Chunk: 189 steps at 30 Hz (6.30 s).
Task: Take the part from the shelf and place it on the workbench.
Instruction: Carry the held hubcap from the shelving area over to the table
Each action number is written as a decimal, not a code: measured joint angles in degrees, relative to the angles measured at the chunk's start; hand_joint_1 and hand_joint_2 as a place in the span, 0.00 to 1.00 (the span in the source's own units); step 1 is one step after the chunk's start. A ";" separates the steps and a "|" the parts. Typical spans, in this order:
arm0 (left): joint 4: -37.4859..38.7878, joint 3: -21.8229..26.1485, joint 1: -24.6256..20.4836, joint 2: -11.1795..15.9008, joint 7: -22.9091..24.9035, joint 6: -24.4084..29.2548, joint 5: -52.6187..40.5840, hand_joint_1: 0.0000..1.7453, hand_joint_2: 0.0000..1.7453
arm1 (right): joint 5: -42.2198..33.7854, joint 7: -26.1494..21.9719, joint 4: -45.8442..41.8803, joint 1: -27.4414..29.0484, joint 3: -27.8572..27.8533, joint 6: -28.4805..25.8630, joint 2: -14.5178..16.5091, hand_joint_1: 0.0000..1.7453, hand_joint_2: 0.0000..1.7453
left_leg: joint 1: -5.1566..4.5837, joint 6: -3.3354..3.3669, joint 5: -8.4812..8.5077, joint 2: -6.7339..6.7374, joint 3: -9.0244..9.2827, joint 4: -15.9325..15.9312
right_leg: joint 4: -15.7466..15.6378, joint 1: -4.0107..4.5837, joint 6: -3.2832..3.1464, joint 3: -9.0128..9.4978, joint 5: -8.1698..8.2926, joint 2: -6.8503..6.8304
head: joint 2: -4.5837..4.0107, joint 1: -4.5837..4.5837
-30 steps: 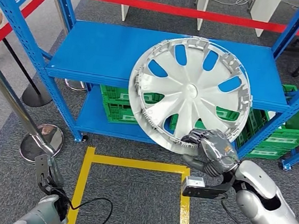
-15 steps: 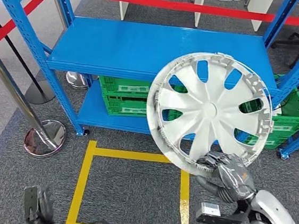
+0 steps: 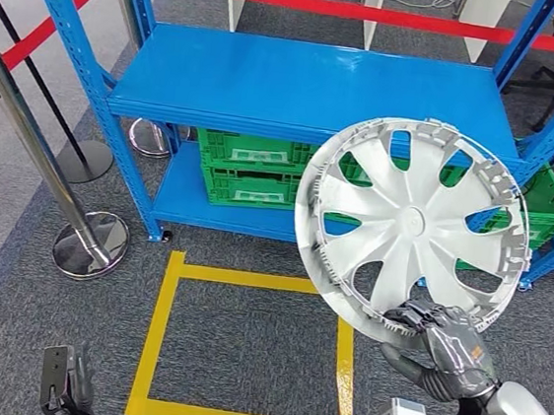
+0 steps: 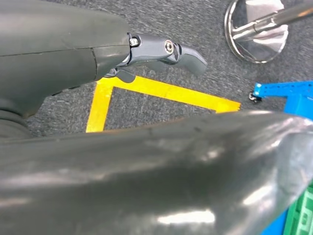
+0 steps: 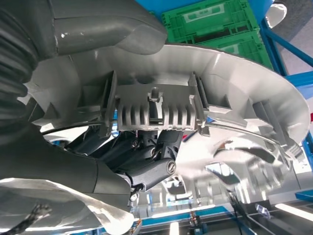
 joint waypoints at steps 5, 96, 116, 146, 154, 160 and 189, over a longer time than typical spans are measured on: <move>-0.39 -0.79 -0.13 0.31 -0.09 -0.86 -0.70 0.00 0.00 | 1.79 -0.36 -1.06 1.09 -1.28 0.22 0.02 1.00 1.00 | -0.28 -1.42 0.21 -0.22 -1.51 1.41 | -4.72 0.07 -1.52 2.34 0.81 -0.16 | 0.00 -0.05; -1.16 -3.89 -0.60 0.99 0.03 -3.07 -3.09 0.00 0.00 | 4.91 0.39 -6.98 8.69 -2.91 -0.65 -0.22 1.00 1.00 | 0.00 -0.85 1.61 -7.86 -3.33 1.70 | -4.07 -0.32 -1.48 1.58 0.73 3.88 | 0.01 -0.56; -1.24 -3.92 -0.91 0.95 0.20 -3.04 -3.24 0.00 0.00 | 5.05 1.11 -7.41 9.06 -2.99 -0.78 -0.43 1.00 1.00 | -0.31 0.77 1.62 -0.12 -2.31 0.67 | 4.11 0.07 -0.58 -0.21 -5.97 -1.19 | 0.00 -0.31; -1.35 -3.91 -0.66 0.96 0.17 -3.15 -2.76 0.00 0.00 | 5.64 1.27 -7.35 8.67 -2.36 -0.58 -0.53 1.00 1.00 | 0.25 0.24 1.40 0.36 -3.04 1.50 | 1.38 -0.03 -0.26 1.08 -4.66 -1.80 | 0.00 -0.03; -1.36 -3.90 -0.69 0.87 0.18 -3.21 -2.66 0.00 0.00 | 5.64 1.25 -7.02 8.82 -2.21 -0.56 -0.53 1.00 1.00 | -0.26 0.55 1.21 -5.92 -2.73 1.73 | -1.73 0.06 -1.51 -0.69 1.45 3.64 | 0.00 -0.01; -1.38 -3.91 -0.21 0.96 0.20 -3.18 -2.68 0.00 0.00 | 5.66 1.31 -7.00 8.50 -2.23 -0.55 -0.53 1.00 1.00 | 0.02 -1.28 0.02 -5.82 -4.23 3.71 | -5.68 0.04 -2.57 1.86 2.08 2.02 | 0.00 -0.21; -1.51 -3.88 -0.25 0.85 0.24 -3.14 -2.54 0.00 0.00 | 5.99 0.41 -6.71 7.77 -1.39 0.56 -0.53 1.00 1.00 | 0.63 -1.39 1.15 -7.83 -3.25 1.69 | -5.07 -0.18 -1.80 1.18 2.03 2.85 | 0.00 -0.13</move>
